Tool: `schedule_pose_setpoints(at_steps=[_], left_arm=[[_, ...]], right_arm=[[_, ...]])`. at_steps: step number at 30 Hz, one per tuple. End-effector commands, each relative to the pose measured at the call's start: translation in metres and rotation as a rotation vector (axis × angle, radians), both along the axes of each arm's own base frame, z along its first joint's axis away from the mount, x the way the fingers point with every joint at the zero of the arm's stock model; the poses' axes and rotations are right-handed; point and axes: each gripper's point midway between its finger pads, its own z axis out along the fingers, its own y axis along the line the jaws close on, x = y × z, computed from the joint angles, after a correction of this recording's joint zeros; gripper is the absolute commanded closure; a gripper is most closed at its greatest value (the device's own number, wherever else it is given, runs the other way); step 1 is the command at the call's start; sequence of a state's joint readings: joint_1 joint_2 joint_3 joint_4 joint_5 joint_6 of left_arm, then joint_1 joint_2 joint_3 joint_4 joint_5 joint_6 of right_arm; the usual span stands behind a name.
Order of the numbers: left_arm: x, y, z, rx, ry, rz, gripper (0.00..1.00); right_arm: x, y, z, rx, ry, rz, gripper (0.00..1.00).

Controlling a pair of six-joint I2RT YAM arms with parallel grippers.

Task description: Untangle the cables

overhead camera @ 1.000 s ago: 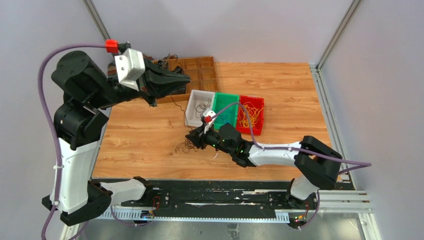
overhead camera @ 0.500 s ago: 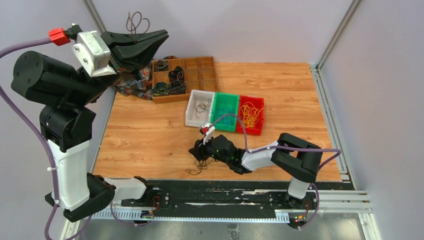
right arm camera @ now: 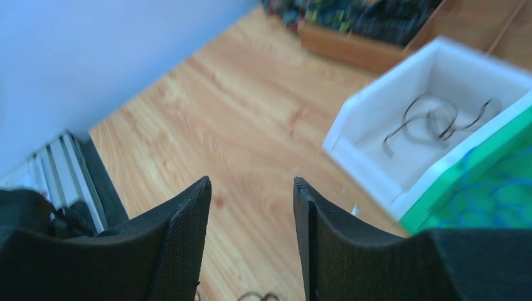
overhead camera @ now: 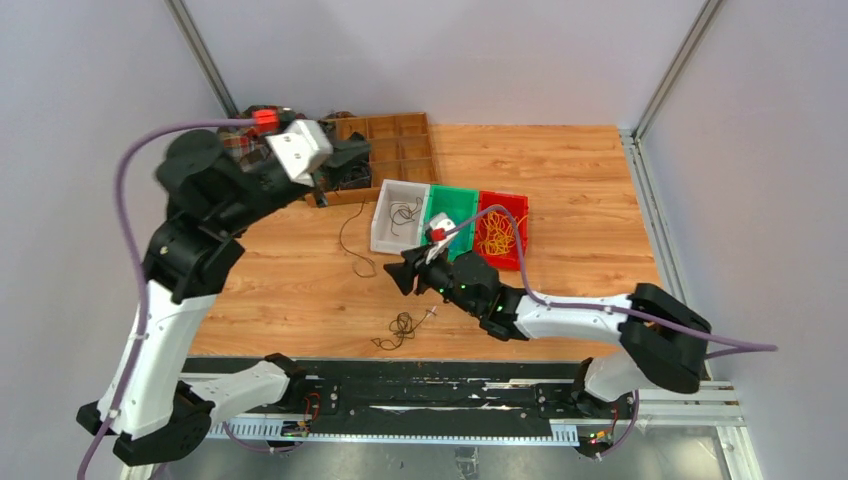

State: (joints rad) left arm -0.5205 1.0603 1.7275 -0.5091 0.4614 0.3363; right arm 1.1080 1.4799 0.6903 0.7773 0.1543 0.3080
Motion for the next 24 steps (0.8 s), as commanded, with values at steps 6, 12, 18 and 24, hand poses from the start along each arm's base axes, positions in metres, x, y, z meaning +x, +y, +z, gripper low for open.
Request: schedule_pose_setpoints(at_steps=[6,12,18,24], left_arm=[[0.041,-0.039,-0.099,0.105,0.278,-0.059,1.0],[0.09,-0.06,-0.124,0.172,0.279,-0.025,0.99],[0.14,-0.065,-0.157,0.297,0.245,0.065,0.99],[0.166,-0.076,-0.196,0.408,0.228,0.044,1.0]], right_arm=[[0.058,-0.085,0.079,0.008,-0.134,-0.354,0.49],[0.084,-0.152,0.069,-0.044,-0.103,-0.571,0.5],[0.085,-0.184,0.053,-0.07,-0.098,-0.646,0.51],[0.081,-0.197,0.039,-0.093,-0.09,-0.671,0.52]])
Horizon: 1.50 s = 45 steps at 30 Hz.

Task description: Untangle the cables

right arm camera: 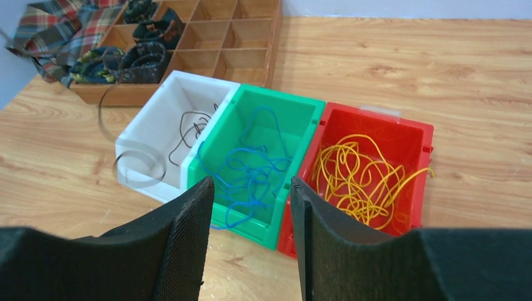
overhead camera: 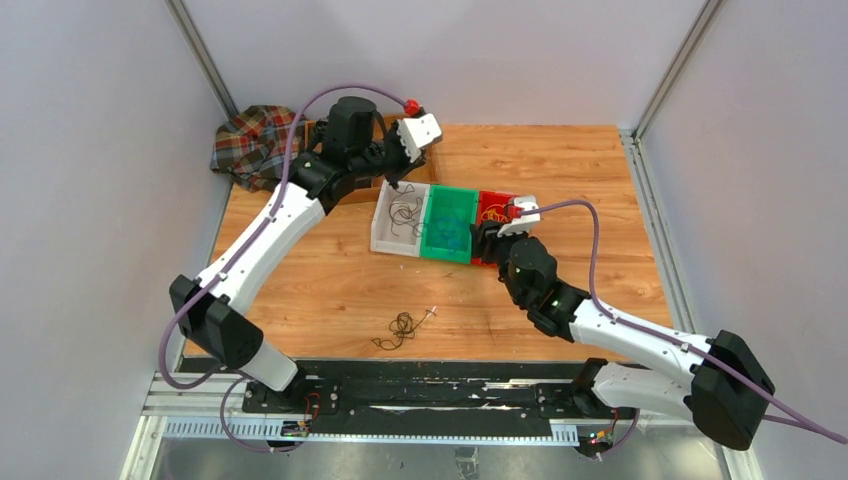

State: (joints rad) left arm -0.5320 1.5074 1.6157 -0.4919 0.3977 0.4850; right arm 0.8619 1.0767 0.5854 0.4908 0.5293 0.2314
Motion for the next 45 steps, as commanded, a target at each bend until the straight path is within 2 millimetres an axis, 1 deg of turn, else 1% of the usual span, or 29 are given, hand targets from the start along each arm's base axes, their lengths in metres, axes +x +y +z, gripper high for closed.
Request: schedule_pose_setpoints(at_steps=[1,11,15,21,23,28,31,32,34,37,41,43,44,45], left_arm=[[0.022,-0.004,0.002,0.057,-0.108,-0.02,0.99],[0.058,-0.002,-0.059,0.21,-0.102,-0.045,0.99],[0.065,-0.002,-0.088,0.236,-0.07,-0.054,0.99],[0.058,-0.008,-0.139,0.223,0.092,-0.063,0.99],[0.055,-0.005,-0.156,0.24,0.134,-0.057,0.99],[0.047,0.009,-0.186,0.245,0.188,-0.021,0.99],[0.043,0.018,-0.199,0.261,0.231,0.0,0.88],[0.041,0.02,-0.203,0.269,0.254,0.003,0.83],[0.036,0.024,-0.208,0.291,0.307,0.005,0.71],[0.032,0.032,-0.205,0.301,0.37,0.025,0.57],[0.03,0.041,-0.189,0.29,0.381,0.055,0.47],[0.028,0.045,-0.179,0.295,0.363,0.06,0.46],[0.025,0.047,-0.175,0.297,0.363,0.06,0.45],[0.018,0.047,-0.172,0.304,0.374,0.038,0.44]], right_arm=[[0.001,-0.018,-0.005,-0.02,-0.004,-0.057,0.52],[0.002,-0.025,-0.012,-0.053,0.008,-0.077,0.52],[0.001,-0.027,-0.011,-0.062,0.011,-0.082,0.53],[0.001,-0.031,-0.006,-0.07,0.008,-0.094,0.53],[0.001,-0.031,-0.003,-0.073,0.006,-0.096,0.53],[0.001,-0.032,0.002,-0.079,0.001,-0.094,0.53],[0.002,-0.031,0.004,-0.083,0.004,-0.091,0.53],[0.002,-0.03,0.004,-0.082,0.005,-0.089,0.53],[0.001,-0.03,0.006,-0.079,0.007,-0.086,0.53],[0.001,-0.03,0.01,-0.077,0.005,-0.083,0.53],[0.0,-0.03,0.014,-0.078,0.0,-0.08,0.53],[0.0,-0.029,0.015,-0.077,0.001,-0.076,0.53],[0.0,-0.03,0.015,-0.076,0.002,-0.075,0.53],[-0.001,-0.029,0.015,-0.077,0.003,-0.07,0.53]])
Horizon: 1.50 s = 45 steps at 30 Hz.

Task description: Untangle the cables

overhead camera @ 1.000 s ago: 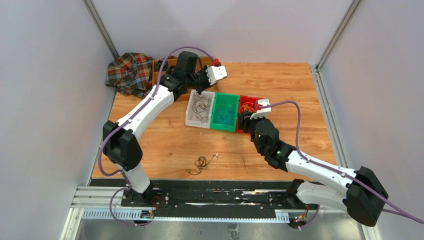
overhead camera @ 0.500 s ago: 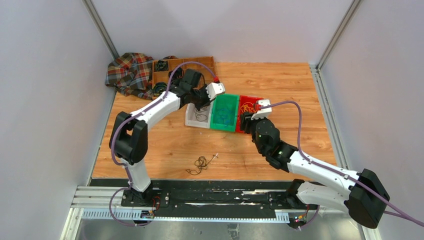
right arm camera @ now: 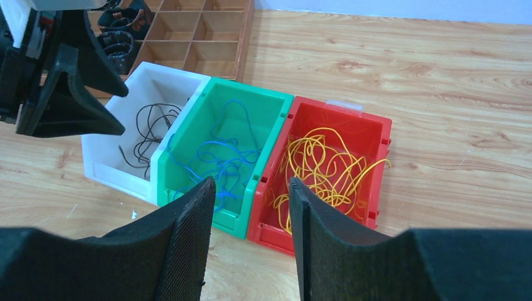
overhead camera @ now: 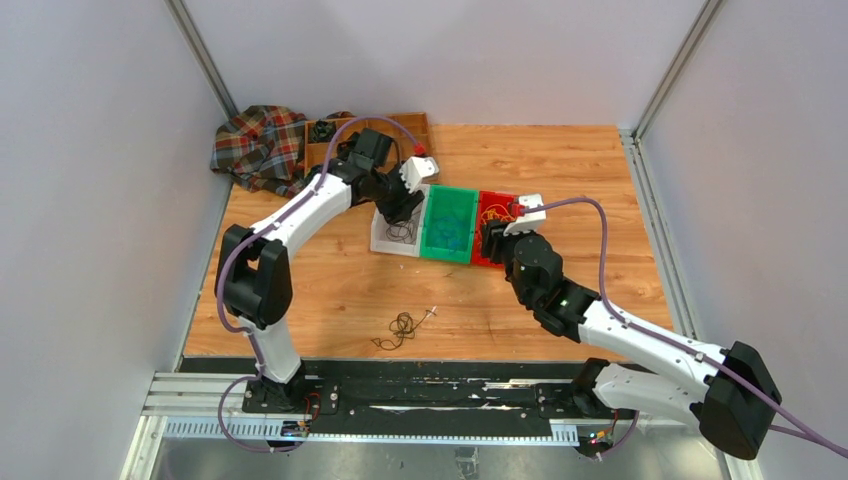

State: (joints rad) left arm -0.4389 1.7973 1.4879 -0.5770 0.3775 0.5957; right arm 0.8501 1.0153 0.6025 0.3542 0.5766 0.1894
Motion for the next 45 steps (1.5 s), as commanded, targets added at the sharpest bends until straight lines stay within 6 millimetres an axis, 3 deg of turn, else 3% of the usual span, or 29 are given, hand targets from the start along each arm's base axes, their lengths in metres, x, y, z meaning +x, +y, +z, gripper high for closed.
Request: schedule_pose_setpoints(at_steps=[1,5,11,15,18,30,33,35,39,41,45], left_arm=[[-0.027,0.009,0.025,0.004,0.044,-0.048,0.42],[-0.085,0.009,0.014,-0.02,0.211,-0.172,0.32],[-0.176,0.005,-0.016,-0.035,0.368,-0.345,0.31],[-0.212,0.002,-0.042,0.037,0.395,-0.469,0.32],[-0.22,-0.002,-0.058,0.064,0.444,-0.501,0.36],[-0.219,-0.011,-0.105,0.157,0.46,-0.568,0.44],[-0.218,-0.01,-0.111,0.174,0.471,-0.561,0.52],[-0.218,-0.01,-0.111,0.178,0.473,-0.557,0.65],[-0.217,-0.009,-0.104,0.187,0.46,-0.52,0.96],[-0.211,-0.008,-0.091,0.19,0.416,-0.496,0.99],[-0.195,-0.008,-0.041,0.172,0.304,-0.437,0.99]], right_arm=[[0.003,-0.005,0.016,0.009,-0.02,-0.011,0.53],[0.003,-0.004,0.013,-0.001,-0.008,-0.01,0.53],[0.003,-0.005,0.01,0.003,0.002,-0.015,0.53],[0.002,-0.008,0.011,0.0,0.003,-0.028,0.53],[0.001,-0.009,0.011,0.006,0.007,-0.032,0.53],[-0.001,-0.017,0.009,0.007,0.017,-0.06,0.56],[-0.001,-0.018,0.01,0.009,0.015,-0.065,0.57],[-0.001,-0.019,0.009,0.009,0.017,-0.07,0.58],[-0.001,-0.02,0.009,0.015,0.018,-0.071,0.58],[-0.001,-0.017,0.012,0.023,0.013,-0.058,0.58],[-0.002,0.002,0.018,0.051,-0.002,0.034,0.54]])
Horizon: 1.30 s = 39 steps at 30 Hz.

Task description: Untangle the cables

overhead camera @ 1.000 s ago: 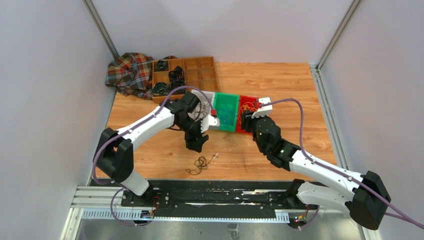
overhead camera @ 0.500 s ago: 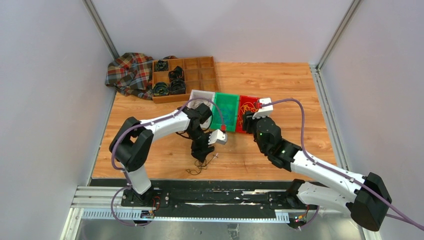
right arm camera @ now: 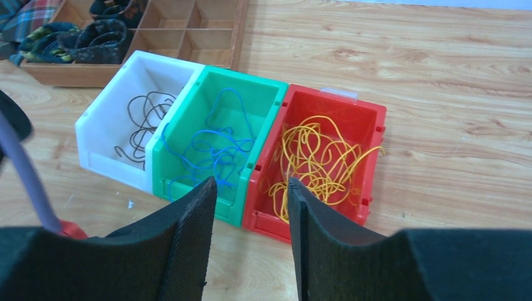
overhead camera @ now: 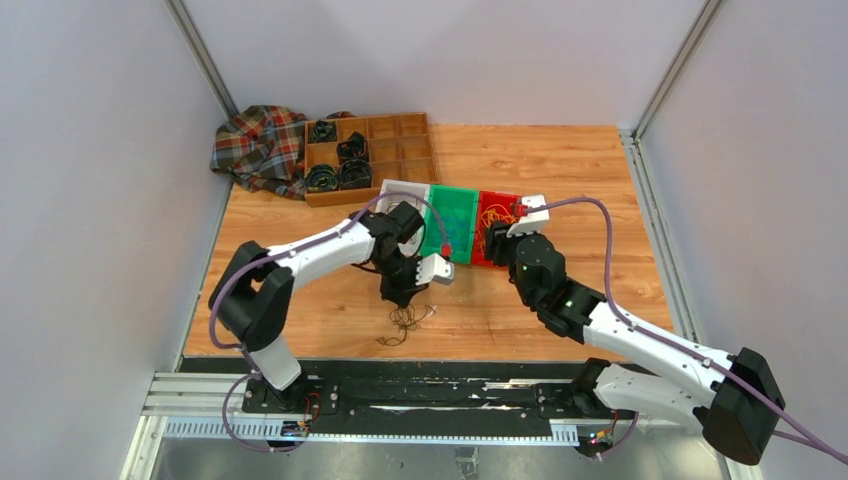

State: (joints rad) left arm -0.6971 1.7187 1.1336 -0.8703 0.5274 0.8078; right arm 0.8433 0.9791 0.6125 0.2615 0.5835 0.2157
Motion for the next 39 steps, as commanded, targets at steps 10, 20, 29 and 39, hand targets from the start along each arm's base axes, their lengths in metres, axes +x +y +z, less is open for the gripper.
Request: schedule_pose_setpoints(at_steps=[10,20,29,39], left_arm=[[0.039,-0.001,0.166,-0.211,-0.278,0.278,0.99],[0.032,0.004,0.212,-0.289,-0.332,0.329,0.99],[0.02,0.005,0.222,-0.321,-0.303,0.338,0.99],[0.006,0.004,0.222,-0.336,-0.259,0.294,0.99]], right_arm=[[-0.045,0.106,0.038,0.173,-0.105,0.475,0.4],[-0.086,0.153,0.052,0.293,-0.136,0.712,0.38],[-0.077,0.165,0.044,0.282,-0.099,0.675,0.4],[-0.056,0.153,0.043,0.257,-0.107,0.541,0.51]])
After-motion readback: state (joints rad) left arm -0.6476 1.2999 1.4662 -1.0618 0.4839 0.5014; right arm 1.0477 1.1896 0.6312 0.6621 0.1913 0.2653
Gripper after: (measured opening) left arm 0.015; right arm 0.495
